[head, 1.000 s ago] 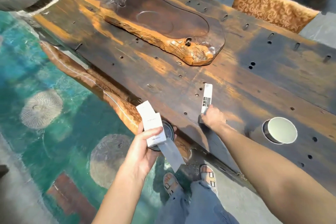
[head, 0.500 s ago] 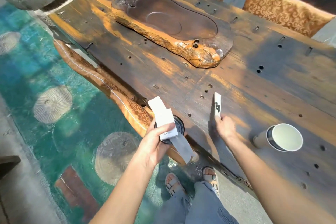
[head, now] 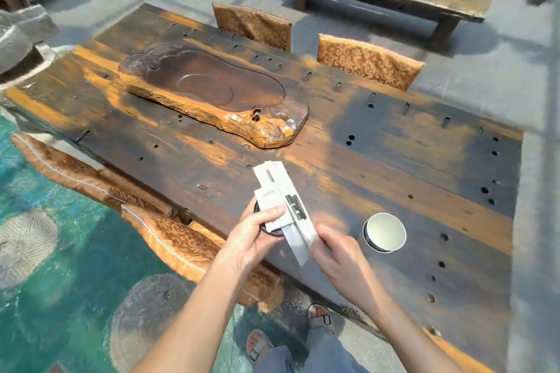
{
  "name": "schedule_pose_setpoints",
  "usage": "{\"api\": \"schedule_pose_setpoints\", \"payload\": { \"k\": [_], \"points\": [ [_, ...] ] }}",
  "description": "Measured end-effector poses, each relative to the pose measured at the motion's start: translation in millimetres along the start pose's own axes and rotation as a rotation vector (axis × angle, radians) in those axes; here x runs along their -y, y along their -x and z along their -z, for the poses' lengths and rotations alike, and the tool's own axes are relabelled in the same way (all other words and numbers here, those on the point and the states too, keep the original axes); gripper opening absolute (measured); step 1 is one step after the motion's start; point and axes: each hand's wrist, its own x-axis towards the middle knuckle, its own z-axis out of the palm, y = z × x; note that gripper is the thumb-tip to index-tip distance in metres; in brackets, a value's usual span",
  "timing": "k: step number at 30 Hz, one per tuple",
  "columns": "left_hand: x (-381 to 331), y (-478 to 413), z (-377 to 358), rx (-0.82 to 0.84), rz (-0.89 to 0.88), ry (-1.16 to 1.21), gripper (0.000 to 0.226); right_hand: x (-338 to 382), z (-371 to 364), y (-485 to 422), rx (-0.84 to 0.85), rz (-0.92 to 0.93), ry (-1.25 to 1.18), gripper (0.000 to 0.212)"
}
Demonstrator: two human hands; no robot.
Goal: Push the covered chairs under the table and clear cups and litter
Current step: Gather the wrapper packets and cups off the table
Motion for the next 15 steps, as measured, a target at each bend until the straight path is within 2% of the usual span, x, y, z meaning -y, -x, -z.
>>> {"api": "schedule_pose_setpoints", "payload": {
  "k": [2,7,9,12,15],
  "points": [
    [3,-1,-10,-0.005,0.020,-0.005,0.074,1,6,0,0.029,0.033,0.120,0.026],
    [16,-4,-37,-0.023,-0.004,-0.106,0.063,3,4,1,0.076,0.089,0.625,0.016],
    [22,-6,-42,-0.010,-0.009,-0.169,0.065,3,2,1,0.091,0.097,0.657,0.015],
    [30,-9,-43,-0.006,-0.023,-0.229,0.063,-4,5,0,0.171,0.100,0.571,0.017],
    [39,-12,-40,-0.036,-0.023,-0.189,0.065,-15,17,3,0.196,0.127,0.506,0.030]
  ]
}}
